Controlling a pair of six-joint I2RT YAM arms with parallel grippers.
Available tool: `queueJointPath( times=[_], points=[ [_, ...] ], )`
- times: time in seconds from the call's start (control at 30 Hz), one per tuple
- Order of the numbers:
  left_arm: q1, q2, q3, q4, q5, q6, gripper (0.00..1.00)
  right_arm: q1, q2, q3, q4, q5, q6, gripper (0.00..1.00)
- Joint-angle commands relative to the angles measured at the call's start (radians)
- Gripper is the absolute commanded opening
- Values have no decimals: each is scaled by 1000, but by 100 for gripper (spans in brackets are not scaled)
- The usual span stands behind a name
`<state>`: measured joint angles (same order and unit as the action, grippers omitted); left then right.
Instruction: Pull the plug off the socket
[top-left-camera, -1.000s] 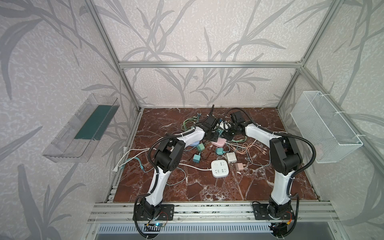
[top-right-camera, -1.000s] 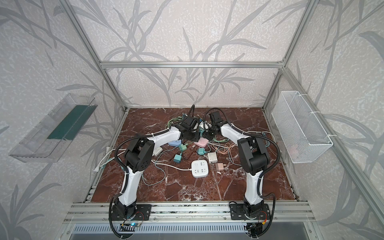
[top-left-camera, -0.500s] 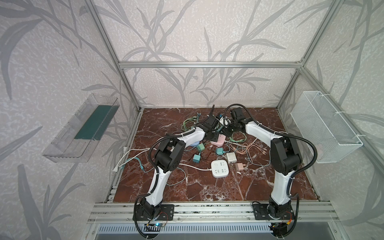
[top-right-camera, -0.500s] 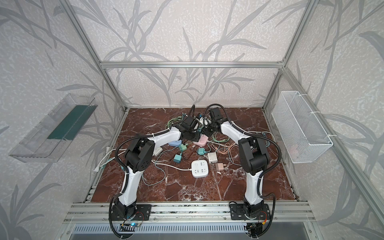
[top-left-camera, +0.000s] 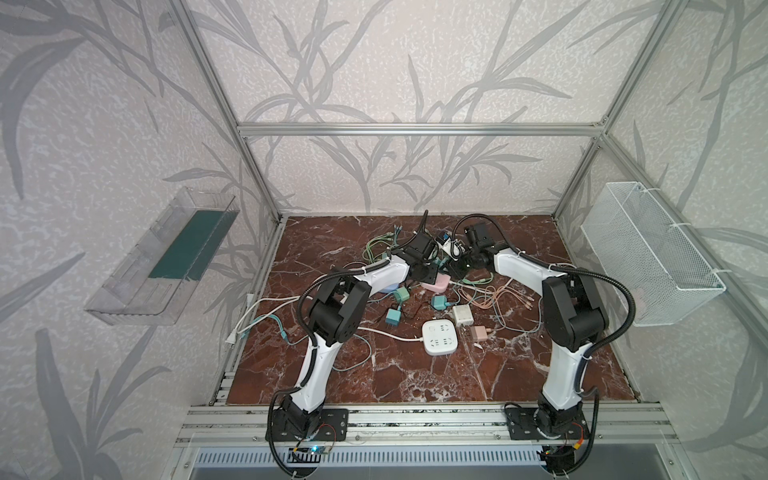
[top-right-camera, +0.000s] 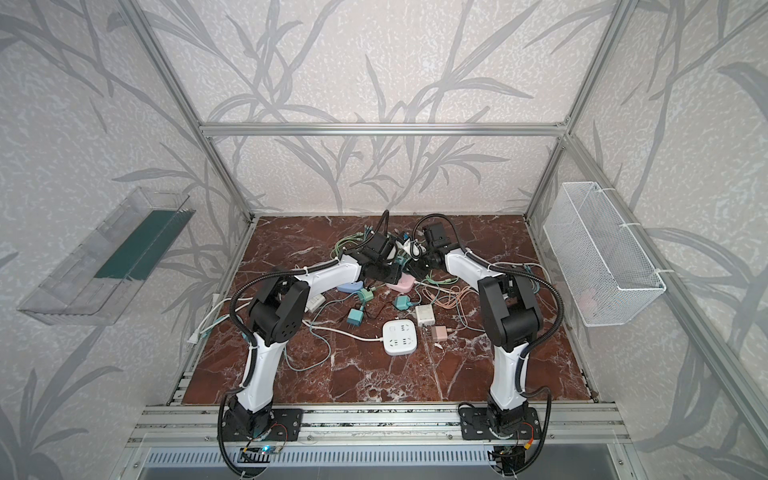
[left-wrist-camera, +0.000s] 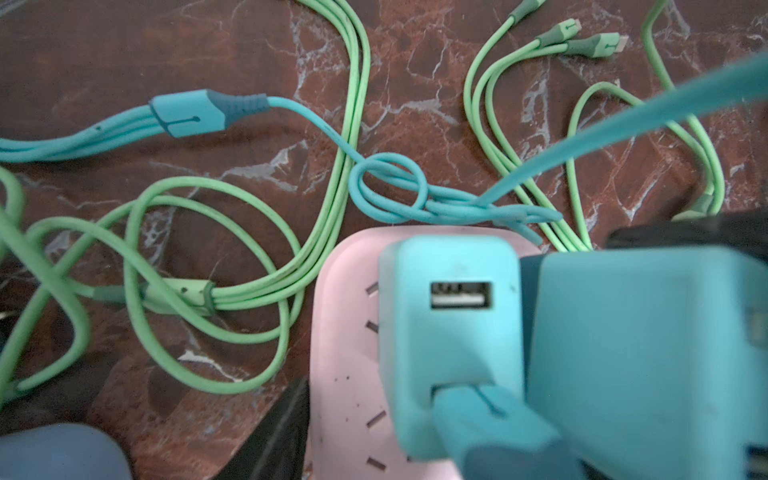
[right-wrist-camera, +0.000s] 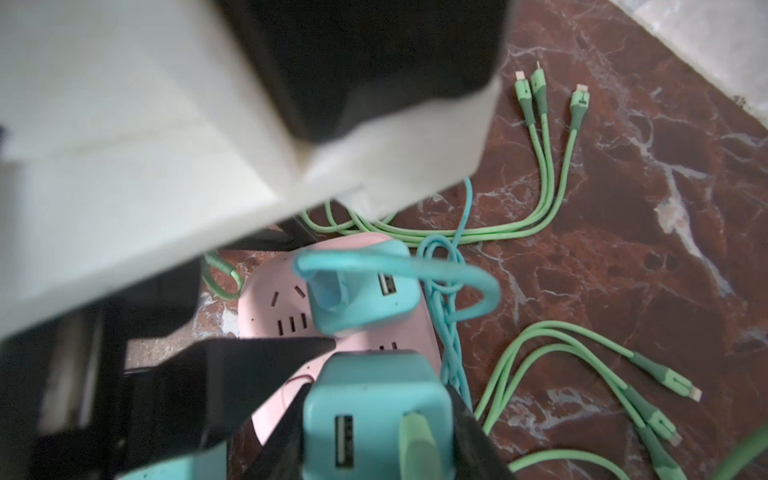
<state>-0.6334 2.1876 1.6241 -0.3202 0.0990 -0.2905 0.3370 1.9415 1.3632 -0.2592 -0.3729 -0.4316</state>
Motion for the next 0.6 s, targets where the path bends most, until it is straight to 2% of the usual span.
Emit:
queueJointPath(
  times=[0.0, 0.2, 0.57],
  points=[
    [-7, 14, -42, -81, 19, -4, 55, -20, -72, -26, 57, -43, 35, 19],
    [-6, 7, -47, -76, 18, -6, 55, -57, -118, -90, 112, -83, 89, 19],
    [-7, -16, -69, -48, 17, -7, 55, -126, -164, -154, 157, -69, 211, 19]
  ],
)
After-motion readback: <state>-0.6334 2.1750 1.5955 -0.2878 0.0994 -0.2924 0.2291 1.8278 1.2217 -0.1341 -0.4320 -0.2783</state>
